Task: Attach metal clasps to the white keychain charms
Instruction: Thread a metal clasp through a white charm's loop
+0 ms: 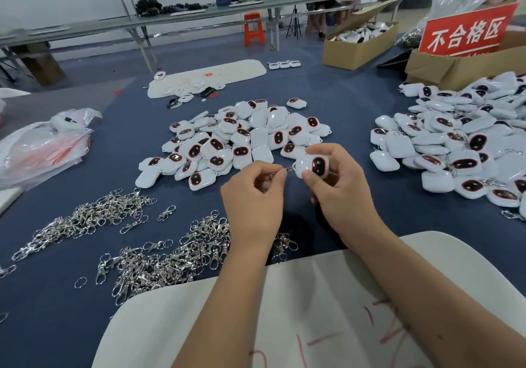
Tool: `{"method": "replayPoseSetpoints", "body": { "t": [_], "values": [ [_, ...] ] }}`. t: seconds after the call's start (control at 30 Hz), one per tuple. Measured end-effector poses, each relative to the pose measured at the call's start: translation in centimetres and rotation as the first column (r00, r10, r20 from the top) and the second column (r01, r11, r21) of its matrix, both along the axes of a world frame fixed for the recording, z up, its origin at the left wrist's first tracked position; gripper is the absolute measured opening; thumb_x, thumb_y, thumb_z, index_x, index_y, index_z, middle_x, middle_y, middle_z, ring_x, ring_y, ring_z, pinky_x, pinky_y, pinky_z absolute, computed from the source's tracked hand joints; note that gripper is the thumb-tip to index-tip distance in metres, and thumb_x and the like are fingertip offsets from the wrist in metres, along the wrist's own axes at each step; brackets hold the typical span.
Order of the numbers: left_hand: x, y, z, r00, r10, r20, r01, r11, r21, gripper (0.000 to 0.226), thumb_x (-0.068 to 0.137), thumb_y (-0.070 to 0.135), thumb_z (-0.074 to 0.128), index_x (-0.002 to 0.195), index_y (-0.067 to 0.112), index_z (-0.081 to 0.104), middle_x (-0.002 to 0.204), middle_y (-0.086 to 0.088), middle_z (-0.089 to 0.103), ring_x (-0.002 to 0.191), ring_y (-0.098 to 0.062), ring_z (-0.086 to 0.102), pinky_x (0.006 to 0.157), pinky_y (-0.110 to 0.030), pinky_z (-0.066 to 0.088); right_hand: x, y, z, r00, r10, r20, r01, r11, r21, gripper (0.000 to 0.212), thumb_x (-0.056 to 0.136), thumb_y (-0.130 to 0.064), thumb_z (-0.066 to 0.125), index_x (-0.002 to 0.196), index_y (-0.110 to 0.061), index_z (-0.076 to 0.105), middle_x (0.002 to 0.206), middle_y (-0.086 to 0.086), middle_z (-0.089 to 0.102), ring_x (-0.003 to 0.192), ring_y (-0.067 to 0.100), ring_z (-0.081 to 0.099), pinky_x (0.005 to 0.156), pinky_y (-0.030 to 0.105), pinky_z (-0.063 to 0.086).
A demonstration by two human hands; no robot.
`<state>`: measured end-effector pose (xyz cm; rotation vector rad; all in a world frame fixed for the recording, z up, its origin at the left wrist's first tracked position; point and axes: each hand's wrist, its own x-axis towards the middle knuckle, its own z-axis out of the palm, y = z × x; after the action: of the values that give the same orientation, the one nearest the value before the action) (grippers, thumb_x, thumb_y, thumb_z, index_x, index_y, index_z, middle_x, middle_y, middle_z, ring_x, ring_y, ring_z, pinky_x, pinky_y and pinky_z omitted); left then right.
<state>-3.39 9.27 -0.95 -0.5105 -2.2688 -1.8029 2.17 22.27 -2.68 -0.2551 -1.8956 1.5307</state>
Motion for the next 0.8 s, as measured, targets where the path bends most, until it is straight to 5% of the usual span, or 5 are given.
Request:
{"method": "replayPoseSetpoints", "body": {
  "t": [0.07,0.23,0.5,0.8],
  "values": [
    [0.09,0.18,-0.04,0.996,-0.021,0.083,0.015,0.997,0.076,0.011,0.088,0.01,0.075,0.082,0.019,0.076,0.071,0.006,0.074,0.065,-0.01,0.069,0.067,-0.022,0.056,-0.04,0.01,-0.03,1.0,-0.02,0.01,0.02,1.0,-0.001,0.032,0.094,-0.008,0.071,0.105,-0.037,0.065,0.081,0.014,0.061,0.065,0.037,0.054,0.062,0.041,0.052],
    [0.24,0.63,0.14,0.936,-0.134,0.327,0.027,0.95,0.311,0.01,0.094,0.002,0.066,0.091,0.01,0.071,0.076,-0.006,0.077,0.06,-0.01,0.067,0.06,-0.02,0.053,-0.01,0.12,0.2,0.997,0.06,-0.044,-0.069,0.967,-0.245,0.023,0.087,-0.015,0.067,0.109,-0.021,0.068,0.073,-0.005,0.064,0.057,0.016,0.052,0.054,0.028,0.048],
    [0.49,0.82,0.1,0.906,-0.212,0.366,0.083,0.938,0.337,0.009,0.093,-0.003,0.065,0.089,0.005,0.07,0.076,-0.007,0.076,0.067,-0.014,0.071,0.072,-0.026,0.058,-0.22,0.25,0.26,0.998,-0.06,-0.026,0.045,0.924,-0.38,0.016,0.097,-0.018,0.074,0.109,-0.01,0.065,0.069,0.002,0.071,0.049,0.013,0.055,0.045,0.026,0.047],
    [0.97,0.91,-0.09,0.925,-0.268,0.269,0.192,0.942,0.276,0.025,0.085,-0.003,0.076,0.085,0.022,0.076,0.082,0.001,0.077,0.077,-0.008,0.069,0.075,-0.02,0.055,0.07,0.34,0.52,0.998,-0.028,-0.051,0.006,0.917,-0.4,0.009,0.104,-0.011,0.062,0.112,-0.014,0.065,0.071,0.002,0.065,0.056,0.014,0.056,0.051,0.027,0.05]
  ]
}}
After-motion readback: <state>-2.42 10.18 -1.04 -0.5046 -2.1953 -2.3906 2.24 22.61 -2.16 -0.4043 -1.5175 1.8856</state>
